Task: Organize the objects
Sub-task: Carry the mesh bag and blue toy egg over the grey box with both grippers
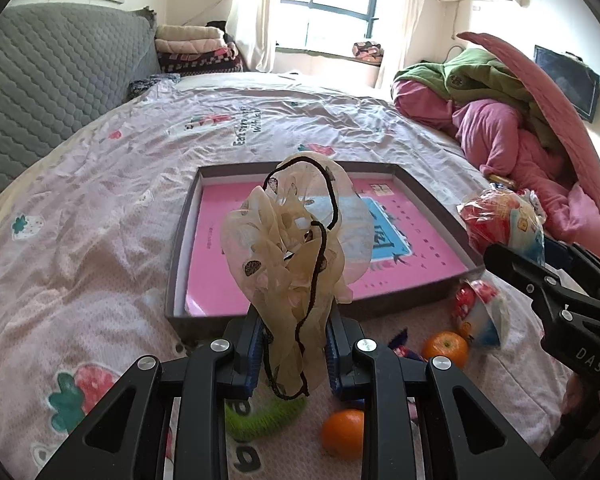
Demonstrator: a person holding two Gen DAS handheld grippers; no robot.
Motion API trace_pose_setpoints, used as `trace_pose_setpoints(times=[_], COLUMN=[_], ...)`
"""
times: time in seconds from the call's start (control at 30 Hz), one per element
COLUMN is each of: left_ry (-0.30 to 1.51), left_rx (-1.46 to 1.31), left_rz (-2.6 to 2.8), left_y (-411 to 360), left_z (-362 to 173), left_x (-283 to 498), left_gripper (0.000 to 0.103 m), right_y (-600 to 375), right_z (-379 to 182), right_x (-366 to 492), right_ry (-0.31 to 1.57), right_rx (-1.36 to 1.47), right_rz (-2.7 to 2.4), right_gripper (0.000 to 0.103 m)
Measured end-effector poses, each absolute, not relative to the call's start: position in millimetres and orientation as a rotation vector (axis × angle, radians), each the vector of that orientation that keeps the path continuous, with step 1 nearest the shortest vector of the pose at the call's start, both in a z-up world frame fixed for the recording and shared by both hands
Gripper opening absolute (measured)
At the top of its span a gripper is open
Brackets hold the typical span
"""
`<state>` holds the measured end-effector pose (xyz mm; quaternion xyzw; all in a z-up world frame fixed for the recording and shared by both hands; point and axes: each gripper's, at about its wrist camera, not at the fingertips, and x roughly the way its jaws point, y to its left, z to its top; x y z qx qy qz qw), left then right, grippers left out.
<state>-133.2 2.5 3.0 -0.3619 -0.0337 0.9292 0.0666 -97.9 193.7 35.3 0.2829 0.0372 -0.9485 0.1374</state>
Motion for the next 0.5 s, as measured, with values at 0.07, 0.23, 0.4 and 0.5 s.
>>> trace_pose_setpoints(times=[0.07,0.23,0.4,0.5], left_ry=[-0.099,-0.109,-0.099,-0.112], left_rx=[-1.090,-1.090,-1.096,-1.111], left_rz=[2.807,2.813,2.815,2.815], left_y=[1,-2,-4,-7], left_z=[4,7,8,5], left_x=[-139,-154,-167,-175], left_gripper=[0.027,0.027,0.027,0.027], right_y=[193,192,194,197], right_z=[36,32,28,25], right_x=[-102,-112,-128,-135], right_ry=[0.115,0.140,0.153,0.154], right_rx=[0.816,0.825,0.861,0.888], right_rz=[-2.745,-2.747,-2.751,-2.745], right_gripper=[0.058,0.058,0.058,0.058])
